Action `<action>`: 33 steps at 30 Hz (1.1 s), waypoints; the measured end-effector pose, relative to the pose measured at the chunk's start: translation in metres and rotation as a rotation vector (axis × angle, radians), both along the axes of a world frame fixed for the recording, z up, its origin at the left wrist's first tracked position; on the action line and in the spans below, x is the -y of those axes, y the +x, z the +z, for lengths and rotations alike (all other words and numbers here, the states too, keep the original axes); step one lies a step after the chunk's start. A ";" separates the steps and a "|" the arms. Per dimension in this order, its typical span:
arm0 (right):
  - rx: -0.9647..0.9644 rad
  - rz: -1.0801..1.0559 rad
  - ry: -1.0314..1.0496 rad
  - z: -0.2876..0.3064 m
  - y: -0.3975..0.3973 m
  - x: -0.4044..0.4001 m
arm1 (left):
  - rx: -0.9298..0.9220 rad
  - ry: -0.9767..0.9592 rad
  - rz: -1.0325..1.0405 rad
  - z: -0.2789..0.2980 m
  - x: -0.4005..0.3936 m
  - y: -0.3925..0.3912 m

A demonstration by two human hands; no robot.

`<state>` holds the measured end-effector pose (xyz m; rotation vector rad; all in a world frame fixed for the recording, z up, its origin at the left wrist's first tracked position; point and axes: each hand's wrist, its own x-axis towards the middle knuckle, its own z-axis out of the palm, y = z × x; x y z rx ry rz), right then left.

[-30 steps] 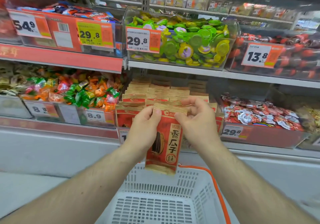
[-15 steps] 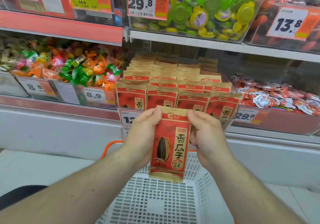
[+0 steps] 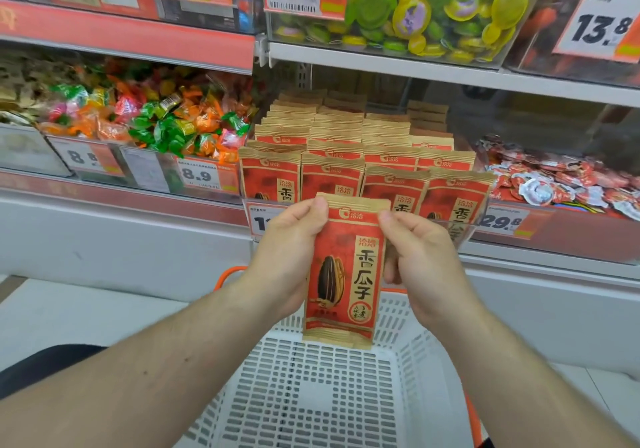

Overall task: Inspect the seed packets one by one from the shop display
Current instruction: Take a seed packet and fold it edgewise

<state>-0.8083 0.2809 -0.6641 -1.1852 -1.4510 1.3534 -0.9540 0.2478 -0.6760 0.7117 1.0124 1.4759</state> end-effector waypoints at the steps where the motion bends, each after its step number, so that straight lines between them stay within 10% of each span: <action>1: 0.068 0.049 -0.005 -0.002 0.002 -0.001 | 0.016 0.004 0.013 0.001 0.000 -0.001; 12: 0.054 0.067 -0.038 -0.003 0.012 -0.007 | -0.082 -0.046 -0.118 0.003 0.005 -0.004; 23: 0.184 0.552 -0.128 0.002 0.027 -0.007 | 0.014 -0.143 -0.070 0.005 0.005 -0.006; 29: 0.325 0.414 0.008 -0.004 0.016 -0.001 | -0.445 -0.123 -0.070 0.000 0.007 -0.008; 33: 0.447 0.528 0.129 -0.011 0.014 0.001 | -0.433 -0.146 -0.176 -0.002 0.011 -0.004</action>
